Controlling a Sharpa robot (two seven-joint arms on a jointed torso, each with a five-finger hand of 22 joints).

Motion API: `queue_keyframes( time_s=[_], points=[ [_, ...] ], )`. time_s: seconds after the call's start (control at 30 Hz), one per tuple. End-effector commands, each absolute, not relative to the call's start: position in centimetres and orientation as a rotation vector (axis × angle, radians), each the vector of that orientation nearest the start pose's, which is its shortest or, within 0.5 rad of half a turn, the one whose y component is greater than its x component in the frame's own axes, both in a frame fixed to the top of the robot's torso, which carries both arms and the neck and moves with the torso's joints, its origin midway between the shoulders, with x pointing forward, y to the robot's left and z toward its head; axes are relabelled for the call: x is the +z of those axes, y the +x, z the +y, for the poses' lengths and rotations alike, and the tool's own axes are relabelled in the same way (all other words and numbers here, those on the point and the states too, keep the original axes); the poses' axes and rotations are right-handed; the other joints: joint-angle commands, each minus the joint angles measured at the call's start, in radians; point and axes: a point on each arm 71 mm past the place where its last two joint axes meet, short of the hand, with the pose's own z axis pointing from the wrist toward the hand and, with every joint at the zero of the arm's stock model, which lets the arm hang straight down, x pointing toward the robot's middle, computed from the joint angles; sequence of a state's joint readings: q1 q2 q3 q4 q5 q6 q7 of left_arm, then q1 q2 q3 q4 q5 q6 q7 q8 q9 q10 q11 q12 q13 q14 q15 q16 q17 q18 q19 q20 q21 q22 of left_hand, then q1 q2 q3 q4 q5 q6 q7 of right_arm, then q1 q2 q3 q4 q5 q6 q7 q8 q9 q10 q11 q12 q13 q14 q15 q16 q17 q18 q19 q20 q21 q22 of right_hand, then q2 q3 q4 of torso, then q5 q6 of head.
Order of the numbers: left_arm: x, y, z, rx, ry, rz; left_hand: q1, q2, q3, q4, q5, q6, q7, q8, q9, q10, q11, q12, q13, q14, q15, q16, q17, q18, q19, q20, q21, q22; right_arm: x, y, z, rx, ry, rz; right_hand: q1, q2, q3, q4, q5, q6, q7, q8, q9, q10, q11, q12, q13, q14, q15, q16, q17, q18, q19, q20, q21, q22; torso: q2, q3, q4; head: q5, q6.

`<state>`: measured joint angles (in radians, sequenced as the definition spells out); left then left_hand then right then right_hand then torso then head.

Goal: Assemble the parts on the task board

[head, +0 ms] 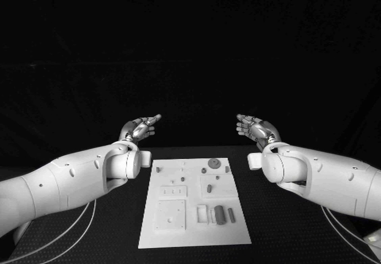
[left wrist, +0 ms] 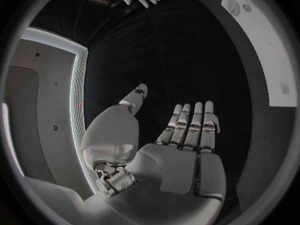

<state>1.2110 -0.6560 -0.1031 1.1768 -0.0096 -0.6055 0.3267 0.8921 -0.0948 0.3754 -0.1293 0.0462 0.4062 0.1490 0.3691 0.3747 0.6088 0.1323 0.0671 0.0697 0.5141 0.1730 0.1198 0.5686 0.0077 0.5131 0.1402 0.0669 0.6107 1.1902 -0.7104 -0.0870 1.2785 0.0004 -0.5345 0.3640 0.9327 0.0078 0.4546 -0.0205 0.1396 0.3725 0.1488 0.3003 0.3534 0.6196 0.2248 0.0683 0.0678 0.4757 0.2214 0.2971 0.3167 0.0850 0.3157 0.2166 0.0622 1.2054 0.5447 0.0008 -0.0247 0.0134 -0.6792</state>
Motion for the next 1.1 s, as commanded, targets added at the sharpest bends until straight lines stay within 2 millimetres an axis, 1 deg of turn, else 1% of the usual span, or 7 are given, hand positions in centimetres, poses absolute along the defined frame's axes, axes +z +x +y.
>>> queue_keyframes(
  time_s=[0.03, 0.23, 0.33, 0.43, 0.47, 0.73, 1.1],
  points=[
    [-21.6, 56.2, 24.3, -1.062, -1.23, 1.458, 0.041, 0.004, 0.012, -0.005, 0.005, 0.026, 0.013, 0.02, 0.017, 0.041, 0.008, 0.009, 0.005, 0.026, 0.01, 0.012, 0.021, -0.008, 0.024, 0.004, 0.008, 0.025, -21.7, 54.0, -23.0, 1.283, 1.194, 1.541, 0.068, 0.002, 0.018, -0.083, 0.009, 0.075, 0.094, 0.052, 0.033, 0.089, 0.01, 0.017, 0.006, 0.071, 0.016, 0.038, 0.022, 0.033, 0.077, 0.014, 0.007, 0.051, 0.0, 0.0001, -0.0009, 0.0, 0.0],
    [-20.6, 57.9, 25.5, -1.017, -1.227, 1.5, 0.06, 0.019, 0.007, -0.021, 0.006, 0.052, 0.027, 0.03, 0.023, 0.081, 0.02, 0.022, 0.01, 0.068, 0.022, 0.039, 0.028, -0.005, 0.062, -0.012, 0.024, 0.035, -21.0, 55.6, -24.1, 1.279, 1.174, 1.626, 0.103, -0.012, 0.05, -0.172, 0.009, 0.158, 0.094, 0.085, 0.039, 0.18, 0.012, 0.04, 0.013, 0.151, 0.024, 0.07, 0.033, 0.064, 0.159, 0.012, 0.012, 0.036, 0.0, 0.0001, -0.0009, 0.0, 0.0],
    [-20.4, 58.2, 25.8, -1.009, -1.227, 1.507, 0.09, 0.045, 0.012, -0.049, 0.01, 0.097, 0.044, 0.046, 0.028, 0.138, 0.036, 0.042, 0.017, 0.123, 0.038, 0.069, 0.034, -0.001, 0.107, -0.027, 0.042, 0.043, -20.7, 55.9, -24.4, 1.277, 1.168, 1.647, 0.117, -0.025, 0.065, -0.209, 0.009, 0.204, 0.086, 0.1, 0.044, 0.233, 0.004, 0.053, 0.017, 0.207, 0.008, 0.094, 0.048, 0.082, 0.211, 0.012, 0.017, 0.032, 0.0, 0.0001, -0.0009, 0.0, 0.0],
    [-20.4, 58.2, 25.8, -1.008, -1.227, 1.508, 0.112, 0.067, 0.022, -0.076, 0.014, 0.152, 0.054, 0.062, 0.032, 0.208, 0.046, 0.07, 0.029, 0.197, 0.024, 0.107, 0.047, 0.015, 0.168, -0.043, 0.065, 0.051, -20.7, 56.1, -24.5, 1.277, 1.166, 1.654, 0.13, -0.034, 0.079, -0.235, 0.009, 0.252, 0.079, 0.116, 0.052, 0.302, -0.013, 0.076, 0.033, 0.264, -0.014, 0.119, 0.067, 0.101, 0.268, 0.01, 0.028, 0.031, 0.0, 0.0001, -0.0009, 0.0, 0.0],
    [-20.6, 57.6, 25.3, -1.038, -1.149, 1.561, 0.125, 0.074, 0.031, -0.087, 0.015, 0.175, 0.056, 0.069, 0.034, 0.239, 0.046, 0.086, 0.035, 0.239, 0.021, 0.129, 0.056, 0.025, 0.197, -0.048, 0.078, 0.056, -20.2, 57.9, -24.8, 0.862, 0.544, 1.709, 0.132, -0.037, 0.082, -0.242, 0.009, 0.264, 0.076, 0.118, 0.055, 0.317, -0.018, 0.079, 0.036, 0.277, -0.018, 0.123, 0.073, 0.106, 0.283, 0.01, 0.03, 0.031, 0.0, -0.0015, -0.0006, 0.003, -0.005],
    [-20.5, 56.9, 25.1, -1.079, -1.073, 1.616, 0.219, 0.094, 0.166, -0.136, 0.041, 0.353, 0.041, 0.104, 0.031, 0.447, 0.01, 0.169, 0.08, 0.416, -0.042, 0.213, 0.109, 0.05, 0.361, -0.099, 0.143, 0.084, -20.3, 58.8, -23.9, 0.728, 0.309, 1.737, 0.162, -0.052, 0.099, -0.268, 0.008, 0.36, 0.06, 0.132, 0.08, 0.429, -0.059, 0.089, 0.071, 0.422, -0.081, 0.177, 0.145, 0.159, 0.44, 0.004, 0.066, 0.039, 0.003, -0.0033, 0.0023, 0.007, -0.005],
    [-19.8, 54.6, 23.5, -1.169, -1.018, 1.65, 0.188, 0.043, 0.182, -0.13, 0.006, 0.417, 0.024, 0.092, 0.018, 0.526, -0.019, 0.172, 0.105, 0.491, -0.078, 0.24, 0.17, 0.042, 0.436, -0.141, 0.17, 0.112, -20.5, 58.6, -22.5, 0.594, 0.032, 1.78, 0.191, -0.062, 0.094, -0.27, 0.008, 0.432, 0.04, 0.105, 0.082, 0.501, -0.08, 0.055, 0.088, 0.6, -0.17, 0.233, 0.258, 0.177, 0.635, -0.046, 0.124, 0.066, 0.053, -0.0069, 0.0383, -0.018, 0.012]
  ],
)
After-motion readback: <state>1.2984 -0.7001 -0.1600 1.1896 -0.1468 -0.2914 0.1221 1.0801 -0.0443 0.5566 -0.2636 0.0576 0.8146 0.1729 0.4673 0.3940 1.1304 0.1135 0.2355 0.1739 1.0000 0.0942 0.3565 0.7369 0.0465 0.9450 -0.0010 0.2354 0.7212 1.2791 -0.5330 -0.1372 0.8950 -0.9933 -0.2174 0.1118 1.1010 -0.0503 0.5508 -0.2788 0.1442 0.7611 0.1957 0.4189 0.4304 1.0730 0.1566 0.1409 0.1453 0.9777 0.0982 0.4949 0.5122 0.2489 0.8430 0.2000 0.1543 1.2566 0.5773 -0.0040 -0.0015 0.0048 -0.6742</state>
